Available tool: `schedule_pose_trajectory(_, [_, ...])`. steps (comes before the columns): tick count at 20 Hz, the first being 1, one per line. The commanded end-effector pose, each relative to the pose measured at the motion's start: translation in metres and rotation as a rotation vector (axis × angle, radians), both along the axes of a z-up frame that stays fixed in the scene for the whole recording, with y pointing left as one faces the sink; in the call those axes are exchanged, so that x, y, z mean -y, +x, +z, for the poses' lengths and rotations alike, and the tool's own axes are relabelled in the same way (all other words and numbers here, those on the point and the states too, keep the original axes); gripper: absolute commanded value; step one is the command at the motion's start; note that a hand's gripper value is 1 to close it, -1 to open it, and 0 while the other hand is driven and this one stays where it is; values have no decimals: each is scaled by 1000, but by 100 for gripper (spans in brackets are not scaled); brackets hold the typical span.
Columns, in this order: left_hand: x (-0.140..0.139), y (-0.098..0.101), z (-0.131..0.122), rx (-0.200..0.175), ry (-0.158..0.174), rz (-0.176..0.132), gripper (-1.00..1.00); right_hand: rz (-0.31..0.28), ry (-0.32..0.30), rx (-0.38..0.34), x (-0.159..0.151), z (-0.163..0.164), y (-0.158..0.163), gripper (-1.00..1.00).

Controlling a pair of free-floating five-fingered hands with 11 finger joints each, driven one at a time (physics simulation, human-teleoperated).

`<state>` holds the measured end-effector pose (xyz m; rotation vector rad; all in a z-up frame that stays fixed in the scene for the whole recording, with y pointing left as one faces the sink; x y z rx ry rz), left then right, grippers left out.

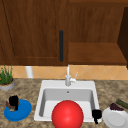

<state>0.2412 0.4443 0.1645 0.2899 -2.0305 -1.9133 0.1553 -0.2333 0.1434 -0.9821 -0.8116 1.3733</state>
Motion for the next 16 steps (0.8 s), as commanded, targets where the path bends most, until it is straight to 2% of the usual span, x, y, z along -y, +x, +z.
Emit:
schedule_pose_trajectory(1, [11, 14, 26, -40, 0, -28, 100, 0, 0, 0, 0, 0, 0, 0])
schedule_pose_trajectory(6, [34, 21, 58, -41, 3, -19, 100, 0, 0, 0, 0, 0, 0, 0])
schedule_pose_trajectory(8, [47, 21, 61, -12, -4, -30, 100, 0, 0, 0, 0, 0, 0, 0])
schedule_pose_trajectory(10, [64, 24, 62, -6, -3, 0, 100, 0, 0, 0, 0, 0, 0, 0])
schedule_pose_trajectory(11, [71, 23, 66, 0, -5, 0, 100, 0, 0, 0, 0, 0, 0, 0])
schedule_pose_trajectory(13, [85, 21, 70, 6, -7, -5, 100, 0, 0, 0, 0, 0, 0, 0])
schedule_pose_trajectory(16, [104, 21, 74, 14, -11, -28, 100, 0, 0, 0, 0, 0, 0, 0])
